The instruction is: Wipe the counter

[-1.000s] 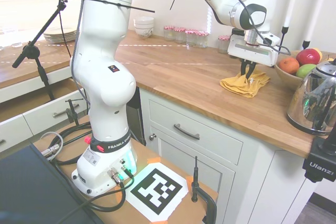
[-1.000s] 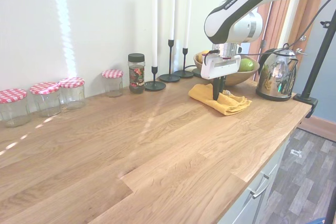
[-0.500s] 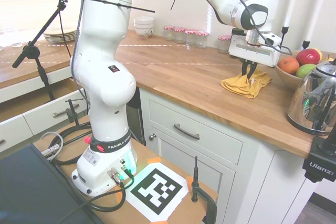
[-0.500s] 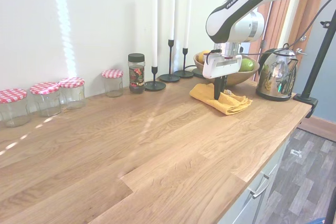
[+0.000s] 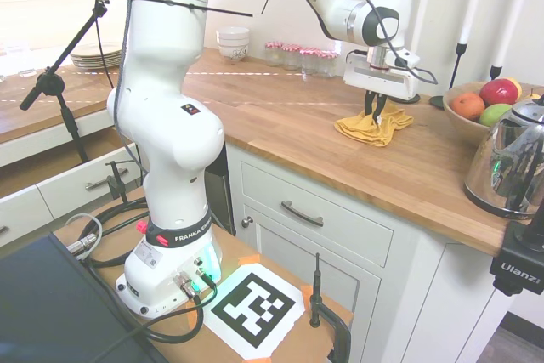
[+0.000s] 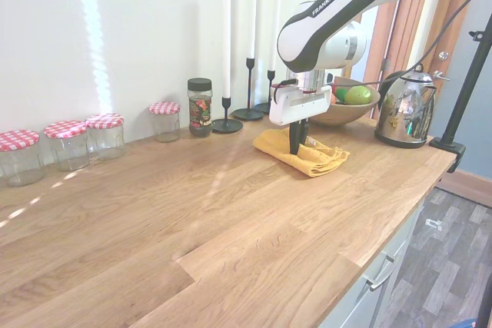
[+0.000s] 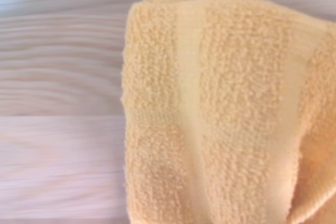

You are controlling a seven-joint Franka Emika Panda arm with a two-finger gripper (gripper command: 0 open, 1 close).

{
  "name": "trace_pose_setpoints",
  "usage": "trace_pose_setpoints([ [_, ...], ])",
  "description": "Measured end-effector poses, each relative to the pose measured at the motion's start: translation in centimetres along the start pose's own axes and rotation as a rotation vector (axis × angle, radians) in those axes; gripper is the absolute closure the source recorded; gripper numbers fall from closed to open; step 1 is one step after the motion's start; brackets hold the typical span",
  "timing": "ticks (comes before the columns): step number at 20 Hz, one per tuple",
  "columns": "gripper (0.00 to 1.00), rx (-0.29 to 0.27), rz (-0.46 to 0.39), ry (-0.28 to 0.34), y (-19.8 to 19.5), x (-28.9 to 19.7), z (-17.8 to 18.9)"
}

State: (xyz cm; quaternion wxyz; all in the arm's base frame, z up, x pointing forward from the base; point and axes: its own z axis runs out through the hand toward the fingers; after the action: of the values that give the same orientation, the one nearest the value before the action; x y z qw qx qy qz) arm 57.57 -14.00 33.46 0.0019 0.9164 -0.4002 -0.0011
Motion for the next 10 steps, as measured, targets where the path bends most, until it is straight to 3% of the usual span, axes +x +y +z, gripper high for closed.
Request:
trace_pose_setpoints([
  [10,1.00,-0.002,-0.033,0.046,-10.2,-12.4,0.3],
])
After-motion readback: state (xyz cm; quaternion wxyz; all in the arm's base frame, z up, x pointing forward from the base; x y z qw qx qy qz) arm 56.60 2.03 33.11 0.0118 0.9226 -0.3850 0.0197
